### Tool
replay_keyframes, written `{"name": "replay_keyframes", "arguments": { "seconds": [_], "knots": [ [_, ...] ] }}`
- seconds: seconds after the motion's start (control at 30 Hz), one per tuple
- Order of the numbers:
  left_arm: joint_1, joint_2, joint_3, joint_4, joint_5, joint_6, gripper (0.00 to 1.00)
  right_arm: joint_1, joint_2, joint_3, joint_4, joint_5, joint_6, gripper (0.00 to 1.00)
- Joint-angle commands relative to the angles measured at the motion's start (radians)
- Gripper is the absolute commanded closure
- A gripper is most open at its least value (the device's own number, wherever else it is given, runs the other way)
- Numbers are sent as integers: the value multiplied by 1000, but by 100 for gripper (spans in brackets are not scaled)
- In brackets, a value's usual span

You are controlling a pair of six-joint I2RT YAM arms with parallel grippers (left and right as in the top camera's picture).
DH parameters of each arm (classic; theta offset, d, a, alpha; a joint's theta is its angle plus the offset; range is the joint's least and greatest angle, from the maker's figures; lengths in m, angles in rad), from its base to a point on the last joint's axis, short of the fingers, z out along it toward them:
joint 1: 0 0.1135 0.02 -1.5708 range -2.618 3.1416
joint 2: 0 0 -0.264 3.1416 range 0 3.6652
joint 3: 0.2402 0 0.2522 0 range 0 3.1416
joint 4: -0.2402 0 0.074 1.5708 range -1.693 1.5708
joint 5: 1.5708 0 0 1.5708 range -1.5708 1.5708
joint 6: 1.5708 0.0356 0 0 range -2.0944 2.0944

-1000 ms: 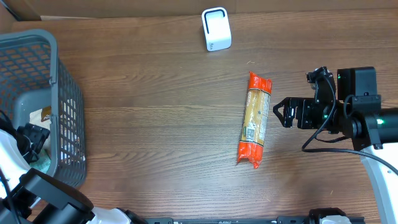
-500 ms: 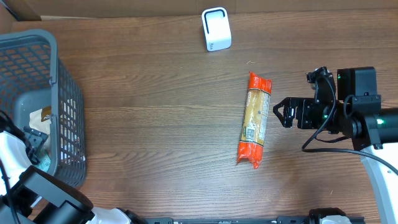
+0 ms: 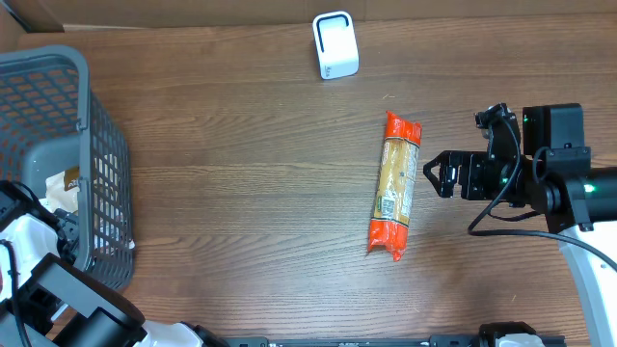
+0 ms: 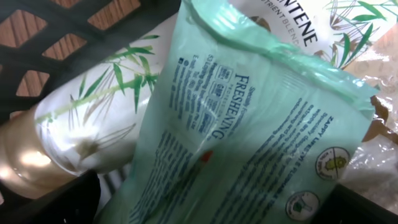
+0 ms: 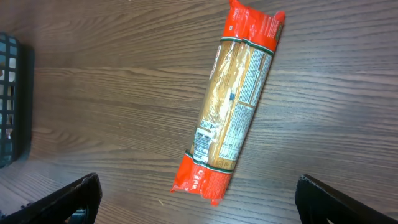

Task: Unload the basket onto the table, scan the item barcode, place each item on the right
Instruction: 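Return the left gripper to the basket and grasp the mint-green packet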

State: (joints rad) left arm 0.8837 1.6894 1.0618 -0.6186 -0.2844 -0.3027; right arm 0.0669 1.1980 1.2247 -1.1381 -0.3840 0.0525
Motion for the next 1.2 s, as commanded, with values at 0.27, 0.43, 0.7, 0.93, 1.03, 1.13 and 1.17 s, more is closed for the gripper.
{"name": "replay_keyframes", "arguments": {
  "seconds": [0.27,0.43,0.7,0.93,1.03,1.13,1.17],
  "knots": [
    [0,18,-34,16,57,19,84,1,-3,18,5,10,-1,0],
    [-1,16,-8,10,61,31,96,1,-3,18,-1,10,-1,0],
    [-14,16,262,-168,207,60,96,1,-3,18,10,10,-1,0],
    [-60,16,649,-401,280,62,96,1,-3,18,10,10,-1,0],
    [-94,14,824,-475,387,90,96,1,-3,18,10,10,-1,0],
    [-149,-5,953,-549,548,141,96,1,-3,18,10,10,-1,0],
    [-168,-16,975,-571,578,146,96,1,-3,18,9,10,-1,0]
  ]
}}
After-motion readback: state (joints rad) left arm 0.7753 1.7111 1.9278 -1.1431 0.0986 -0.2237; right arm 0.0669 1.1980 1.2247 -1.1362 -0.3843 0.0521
